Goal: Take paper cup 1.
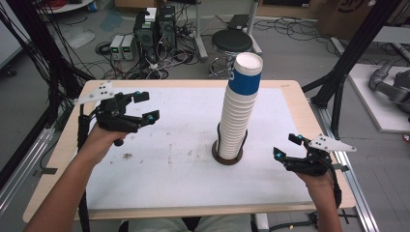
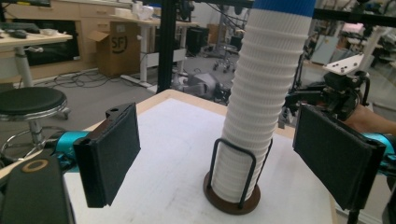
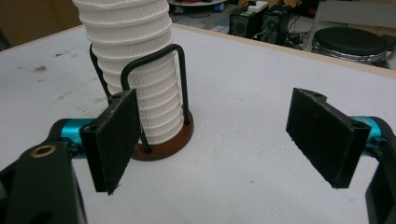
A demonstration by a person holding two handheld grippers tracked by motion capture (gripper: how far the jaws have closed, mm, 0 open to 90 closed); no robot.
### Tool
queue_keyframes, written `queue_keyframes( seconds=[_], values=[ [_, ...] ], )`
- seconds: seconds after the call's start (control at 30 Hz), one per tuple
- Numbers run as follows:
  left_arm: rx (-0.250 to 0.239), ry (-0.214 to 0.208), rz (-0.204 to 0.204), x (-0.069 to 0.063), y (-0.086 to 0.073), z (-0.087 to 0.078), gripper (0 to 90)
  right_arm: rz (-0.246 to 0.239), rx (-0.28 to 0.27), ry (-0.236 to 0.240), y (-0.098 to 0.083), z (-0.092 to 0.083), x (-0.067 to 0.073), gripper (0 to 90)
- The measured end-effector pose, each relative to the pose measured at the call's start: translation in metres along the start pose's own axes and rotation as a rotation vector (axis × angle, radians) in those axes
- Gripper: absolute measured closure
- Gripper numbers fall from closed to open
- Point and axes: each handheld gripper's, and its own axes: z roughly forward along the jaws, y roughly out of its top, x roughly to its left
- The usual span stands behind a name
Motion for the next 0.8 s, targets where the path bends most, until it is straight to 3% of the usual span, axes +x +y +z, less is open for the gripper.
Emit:
queue_keyframes(
  seconds=[0.37,0.8],
  values=[
    [0.023,-0.120,0.058,-0.019,0.055,0.046,14.7,0.019,0.018,0.010,-0.001,0.001,-0.001,18.4],
    [0.042,-0.185,0.088,-0.041,0.097,0.097,14.7,0.014,0.012,0.012,0.001,0.000,0.000,18.5]
  ],
)
